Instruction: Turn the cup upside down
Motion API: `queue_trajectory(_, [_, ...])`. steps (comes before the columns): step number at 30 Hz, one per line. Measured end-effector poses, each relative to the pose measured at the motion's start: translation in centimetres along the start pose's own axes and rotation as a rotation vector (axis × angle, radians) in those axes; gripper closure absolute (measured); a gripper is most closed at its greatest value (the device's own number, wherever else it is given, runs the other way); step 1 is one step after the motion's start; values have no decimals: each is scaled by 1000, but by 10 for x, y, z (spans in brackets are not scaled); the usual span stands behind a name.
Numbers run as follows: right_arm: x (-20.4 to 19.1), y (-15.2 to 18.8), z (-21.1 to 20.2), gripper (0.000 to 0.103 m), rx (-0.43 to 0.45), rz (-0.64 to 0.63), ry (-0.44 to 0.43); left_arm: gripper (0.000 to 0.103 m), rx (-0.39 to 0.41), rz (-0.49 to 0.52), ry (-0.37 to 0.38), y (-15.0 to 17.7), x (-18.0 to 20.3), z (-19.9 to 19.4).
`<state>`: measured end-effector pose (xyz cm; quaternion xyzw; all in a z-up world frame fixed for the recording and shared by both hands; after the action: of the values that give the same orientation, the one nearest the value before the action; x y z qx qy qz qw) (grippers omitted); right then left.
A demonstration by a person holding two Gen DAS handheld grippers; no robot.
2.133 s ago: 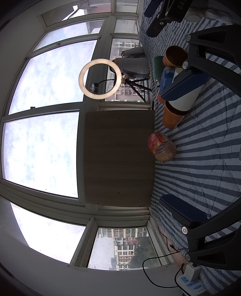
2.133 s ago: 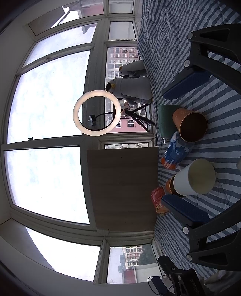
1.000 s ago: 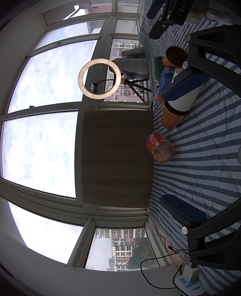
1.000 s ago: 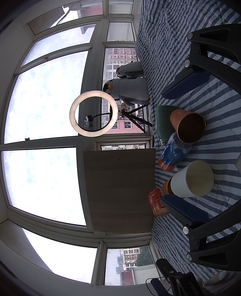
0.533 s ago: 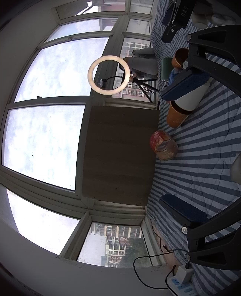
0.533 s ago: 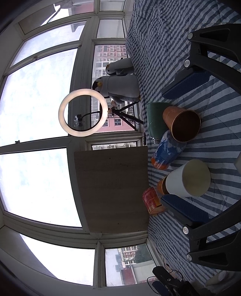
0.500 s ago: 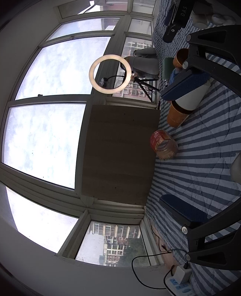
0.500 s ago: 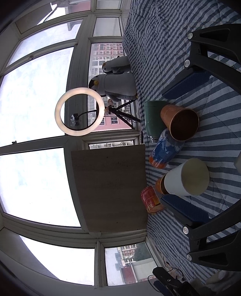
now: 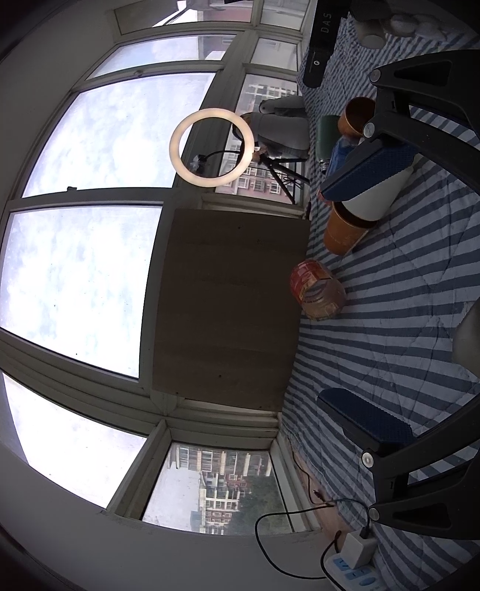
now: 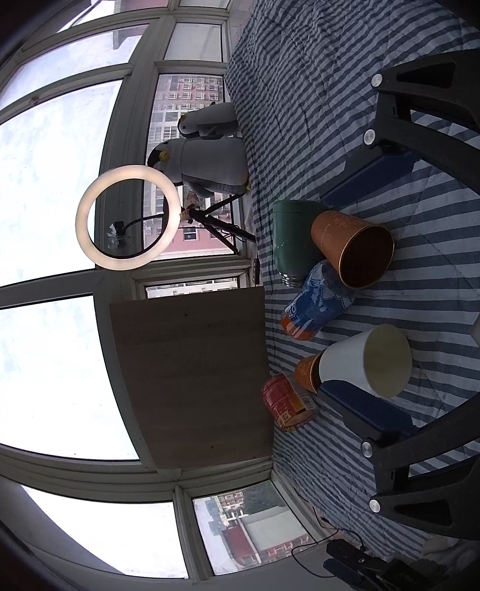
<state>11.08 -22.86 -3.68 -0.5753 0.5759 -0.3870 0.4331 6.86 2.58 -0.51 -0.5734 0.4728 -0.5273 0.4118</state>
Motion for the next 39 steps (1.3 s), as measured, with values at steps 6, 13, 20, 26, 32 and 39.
queue_trajectory(6, [-7,-7,2,17,-23,-16,-15,0,-35,4,8,2,1,6])
queue_trajectory(13, [-7,-14,11,19,-65,-32,-20,0,-219,45,113,7,13,21])
queue_trajectory(20, [4,-18,22,23,-124,-2,-46,0,-509,90,188,10,24,70])
queue_trajectory(26, [12,-24,41,24,-184,27,-74,0,-501,157,123,4,20,114])
queue_trajectory(32, [13,-25,82,37,-317,56,-104,0,-517,117,122,10,3,134])
queue_trajectory(39, [-7,-14,123,64,-439,124,-201,0,-449,110,85,-6,-23,134])
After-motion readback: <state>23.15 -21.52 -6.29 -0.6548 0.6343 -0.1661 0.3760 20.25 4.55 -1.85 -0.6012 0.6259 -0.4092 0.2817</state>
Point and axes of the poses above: each gripper's, at about its wrist camera, not at the fingertips, and z roughly the way its jaws point, x to its right, y to its underside, the point moved 7 cm from there along z, roughly the way its jaws point, and after that the axes turned 5 degrees about -z, right-handed, at the moved point
